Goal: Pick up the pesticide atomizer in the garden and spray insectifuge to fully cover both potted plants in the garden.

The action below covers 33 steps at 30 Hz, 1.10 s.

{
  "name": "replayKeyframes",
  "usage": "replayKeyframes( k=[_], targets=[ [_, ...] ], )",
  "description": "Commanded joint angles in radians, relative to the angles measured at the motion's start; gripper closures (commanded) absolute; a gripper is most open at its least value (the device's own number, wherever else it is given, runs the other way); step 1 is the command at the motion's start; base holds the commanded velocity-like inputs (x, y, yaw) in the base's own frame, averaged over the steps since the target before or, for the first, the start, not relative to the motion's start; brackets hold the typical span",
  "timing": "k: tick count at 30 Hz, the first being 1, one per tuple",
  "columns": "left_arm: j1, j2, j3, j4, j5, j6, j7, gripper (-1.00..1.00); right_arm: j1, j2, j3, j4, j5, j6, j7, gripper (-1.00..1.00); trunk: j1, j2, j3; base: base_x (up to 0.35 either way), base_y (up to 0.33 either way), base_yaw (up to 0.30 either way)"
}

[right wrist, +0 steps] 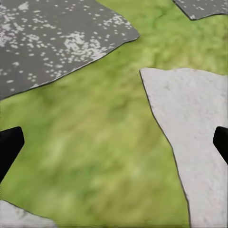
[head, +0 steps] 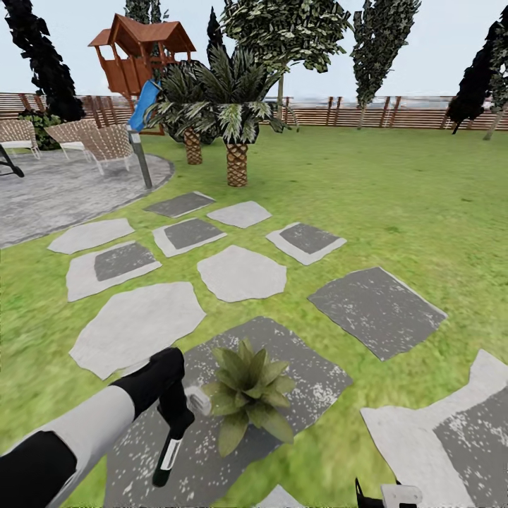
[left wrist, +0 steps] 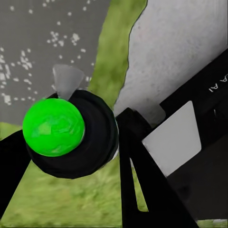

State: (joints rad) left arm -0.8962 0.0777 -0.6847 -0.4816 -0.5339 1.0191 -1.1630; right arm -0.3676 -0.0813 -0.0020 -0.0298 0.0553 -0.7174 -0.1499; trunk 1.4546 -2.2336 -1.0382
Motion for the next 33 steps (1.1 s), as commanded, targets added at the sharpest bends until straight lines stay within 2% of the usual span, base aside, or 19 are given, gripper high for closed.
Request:
replayKeyframes(
  k=[1,9,15,20,26,28,30,33],
  targets=[
    [0.0,0.001,-0.005,-0.002,-0.009,0.007,-0.011,1.0,-0.001,0.0,0.0,0.001,0.006,-0.002,-0.006,-1.0,0.0,0.0,-0.001,-0.042,0.0,0.0],
    [-0.002,0.001,-0.013,0.007,-0.012,0.008,-0.011,1.0,-0.001,-0.001,0.0,0.001,0.011,0.0,-0.005,-1.0,0.0,0.0,-0.001,0.013,0.0,0.0],
    [0.002,0.002,-0.013,0.084,-0.013,0.005,-0.011,1.0,-0.001,-0.002,0.002,0.001,0.011,0.001,-0.004,-1.0,0.0,0.0,-0.001,0.06,0.0,0.0],
    [-0.011,-0.001,-0.011,0.076,-0.015,0.005,-0.011,1.0,-0.001,-0.002,0.003,0.002,0.011,0.001,-0.004,-1.0,0.0,0.0,-0.001,0.155,0.016,0.0],
    [-0.014,-0.02,-0.012,0.073,-0.018,0.005,-0.011,1.0,-0.001,0.0,0.002,0.001,0.011,0.001,-0.004,-1.0,0.0,0.0,-0.001,0.111,0.02,0.0],
    [-0.015,-0.038,-0.012,0.073,-0.038,0.004,-0.011,1.0,-0.001,0.0,0.002,0.001,0.011,0.001,-0.005,-1.0,0.0,0.0,-0.001,0.005,0.001,0.0],
    [-0.015,-0.067,-0.011,0.073,-0.084,0.005,-0.011,1.0,-0.001,0.0,0.002,0.001,0.011,0.001,-0.005,-1.0,0.0,0.0,-0.001,0.001,0.0,0.0],
    [-0.028,-0.079,-0.006,0.074,-0.118,0.008,-0.013,1.0,-0.001,0.0,0.002,0.001,0.011,0.001,-0.005,-1.0,0.0,0.0,-0.001,0.0,0.0,0.0]
  ],
)
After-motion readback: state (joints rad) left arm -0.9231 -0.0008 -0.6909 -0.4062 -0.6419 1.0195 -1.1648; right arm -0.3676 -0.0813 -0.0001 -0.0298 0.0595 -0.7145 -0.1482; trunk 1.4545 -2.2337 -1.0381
